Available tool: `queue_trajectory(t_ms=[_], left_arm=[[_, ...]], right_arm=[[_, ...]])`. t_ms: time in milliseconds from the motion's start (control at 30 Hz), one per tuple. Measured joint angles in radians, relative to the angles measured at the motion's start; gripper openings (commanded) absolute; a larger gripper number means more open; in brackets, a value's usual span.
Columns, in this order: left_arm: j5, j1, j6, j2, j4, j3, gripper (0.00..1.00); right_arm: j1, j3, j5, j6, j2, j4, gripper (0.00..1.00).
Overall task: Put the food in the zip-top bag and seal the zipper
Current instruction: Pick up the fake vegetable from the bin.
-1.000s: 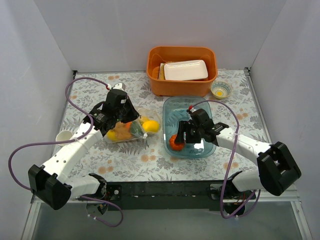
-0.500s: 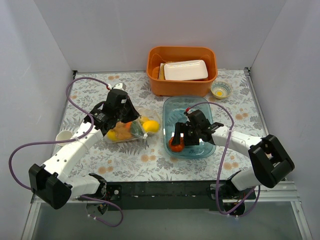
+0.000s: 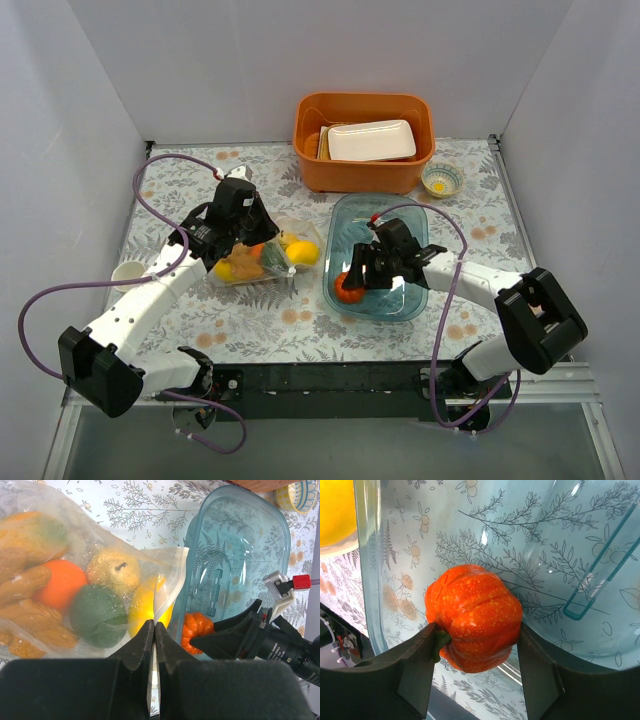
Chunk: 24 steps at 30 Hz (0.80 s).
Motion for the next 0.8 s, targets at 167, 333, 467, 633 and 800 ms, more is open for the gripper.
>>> queue_trajectory(t_ms=[167,333,467,633,800], left_arm=[[0.0,0.0,0.0,0.0,0.0,0.0,0.0],[0.0,0.0,0.0,0.0,0.0,0.0,0.0],[0.0,0.0,0.0,0.0,0.0,0.0,0.0],[0.001,0.0,0.0,0.0,0.0,0.0,0.0],[0.002,0.0,0.0,0.0,0.0,0.0,0.0]], right_arm=[[0.0,0.0,0.013,-0.008,-0.019,-0.029,0.38],[0.0,0.023,0.076,-0.029,-0.066,-0.102,0.38],[0.0,0.063,0.119,-0.048,-0.102,-0.146,0.38],[0.0,0.09,0.147,-0.051,-0.131,-0.154,0.38],[0.0,0.1,0.162,-0.051,-0.142,-0.166,0.38]])
